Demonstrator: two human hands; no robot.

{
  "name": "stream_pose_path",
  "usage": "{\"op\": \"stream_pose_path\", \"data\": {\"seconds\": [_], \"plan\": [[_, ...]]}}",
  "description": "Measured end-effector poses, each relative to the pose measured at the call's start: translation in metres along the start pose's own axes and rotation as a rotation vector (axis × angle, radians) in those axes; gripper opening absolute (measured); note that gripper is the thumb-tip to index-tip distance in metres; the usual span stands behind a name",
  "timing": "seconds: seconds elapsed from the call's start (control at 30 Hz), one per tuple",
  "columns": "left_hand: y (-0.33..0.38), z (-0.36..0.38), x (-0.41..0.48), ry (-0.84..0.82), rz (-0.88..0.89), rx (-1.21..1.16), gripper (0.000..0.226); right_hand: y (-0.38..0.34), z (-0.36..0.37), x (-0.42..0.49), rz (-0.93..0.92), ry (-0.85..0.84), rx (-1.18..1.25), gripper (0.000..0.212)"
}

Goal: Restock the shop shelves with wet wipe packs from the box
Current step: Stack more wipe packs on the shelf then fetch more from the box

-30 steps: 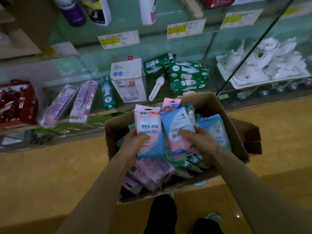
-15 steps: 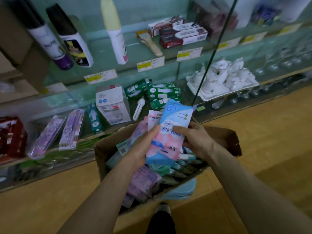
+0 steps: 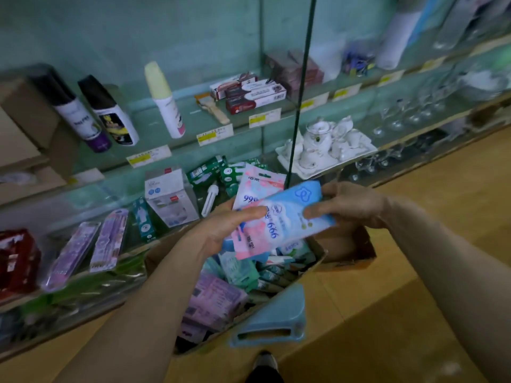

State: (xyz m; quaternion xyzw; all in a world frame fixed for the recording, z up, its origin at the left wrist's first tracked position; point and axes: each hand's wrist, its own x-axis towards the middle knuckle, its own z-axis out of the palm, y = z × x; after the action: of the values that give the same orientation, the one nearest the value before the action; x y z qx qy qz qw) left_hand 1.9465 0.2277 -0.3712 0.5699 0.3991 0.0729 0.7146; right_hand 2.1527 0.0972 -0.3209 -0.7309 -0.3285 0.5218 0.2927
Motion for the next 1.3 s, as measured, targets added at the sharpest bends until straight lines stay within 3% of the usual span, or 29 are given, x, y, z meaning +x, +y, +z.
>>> {"op": "stream_pose_path", "data": {"seconds": [0.07, 0.17, 0.3, 0.47, 0.6, 0.7, 0.97, 1.13, 1.3], "plan": [[0.013, 0.014, -0.005, -0.02, 0.027, 0.036, 0.021, 0.0, -0.004, -0.02, -0.006, 0.02, 0.018, 0.019], [0.034, 0.038, -0.013, -0.011, 0.053, 0.006, 0.014, 0.006, -0.011, -0.045, -0.016, 0.148, 0.24, 0.03], [0.051, 0.062, -0.015, 0.002, -0.029, -0.232, 0.046, 0.015, -0.019, -0.082, -0.075, 0.395, 0.522, 0.031], [0.082, 0.104, -0.033, -0.057, 0.065, -0.333, 0.047, 0.016, -0.021, -0.121, -0.218, 0.597, 0.81, 0.026], [0.109, 0.14, -0.051, -0.086, 0.142, -0.367, 0.047, 0.01, -0.026, -0.157, -0.23, 0.51, 0.752, 0.017], [0.128, 0.155, -0.056, -0.024, 0.234, -0.285, 0.047, 0.011, -0.037, -0.183, -0.193, 0.415, 0.573, 0.026], [0.141, 0.192, -0.073, -0.012, 0.304, -0.231, 0.048, 0.006, -0.045, -0.214, -0.155, 0.52, 0.189, 0.036], [0.144, 0.21, -0.085, -0.029, 0.309, -0.238, 0.028, 0.009, -0.041, -0.216, -0.214, 0.555, 0.274, 0.021], [0.15, 0.218, -0.097, 0.04, 0.311, -0.169, 0.028, 0.008, -0.05, -0.226, -0.302, 0.776, 0.416, 0.036]]}}
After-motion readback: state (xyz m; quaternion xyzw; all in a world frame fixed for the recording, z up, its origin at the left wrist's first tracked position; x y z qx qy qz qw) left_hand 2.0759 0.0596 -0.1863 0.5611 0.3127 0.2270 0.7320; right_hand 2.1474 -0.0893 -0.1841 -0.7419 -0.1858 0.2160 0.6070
